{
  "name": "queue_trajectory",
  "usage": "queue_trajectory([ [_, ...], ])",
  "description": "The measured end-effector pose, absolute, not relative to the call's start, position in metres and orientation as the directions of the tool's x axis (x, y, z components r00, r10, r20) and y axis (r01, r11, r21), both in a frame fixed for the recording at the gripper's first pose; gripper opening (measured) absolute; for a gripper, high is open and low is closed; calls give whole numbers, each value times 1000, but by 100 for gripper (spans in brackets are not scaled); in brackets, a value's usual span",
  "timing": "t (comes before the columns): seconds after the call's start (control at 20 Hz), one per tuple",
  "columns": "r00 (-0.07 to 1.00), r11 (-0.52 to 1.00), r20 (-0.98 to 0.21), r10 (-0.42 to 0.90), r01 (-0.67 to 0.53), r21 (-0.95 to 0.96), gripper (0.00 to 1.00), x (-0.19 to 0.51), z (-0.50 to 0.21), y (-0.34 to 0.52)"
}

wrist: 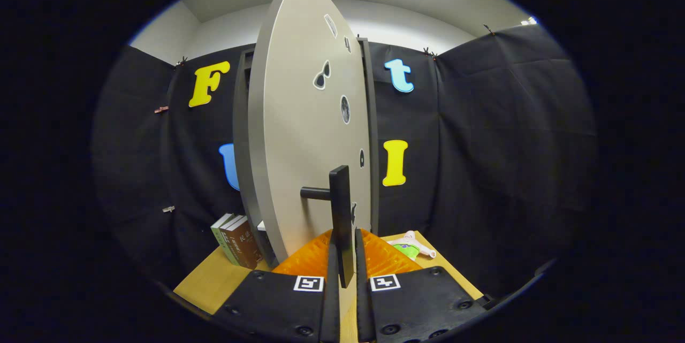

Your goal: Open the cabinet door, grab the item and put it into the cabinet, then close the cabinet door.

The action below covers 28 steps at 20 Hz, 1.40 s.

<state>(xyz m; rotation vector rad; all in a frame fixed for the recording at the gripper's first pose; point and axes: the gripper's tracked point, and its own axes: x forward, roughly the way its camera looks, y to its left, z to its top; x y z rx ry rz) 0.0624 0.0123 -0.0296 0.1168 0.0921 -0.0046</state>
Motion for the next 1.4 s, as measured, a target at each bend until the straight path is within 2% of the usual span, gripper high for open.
queue_trajectory([
  [0.25,992,987,-105,-76,90,132,17,53,-34,-27],
  [0.35,990,985,-80,-117,125,115,11,51,-29,-51],
  [0.5,988,981,-86,-125,136,138,10,49,-29,-72],
  [0.65,988,982,-33,-151,154,112,10,40,-16,-94],
  [0.85,991,984,0,-131,130,123,11,36,-8,-91],
  [1.0,986,982,-7,-166,166,90,11,36,-11,-92],
  [1.1,979,978,7,-202,201,52,22,29,-9,-97],
  [1.25,977,977,28,-213,213,3,68,7,-10,-95],
  [1.35,987,987,-28,-158,159,23,99,-5,-26,-69],
  [1.4,990,991,-73,-122,125,40,99,-16,-40,-52],
])
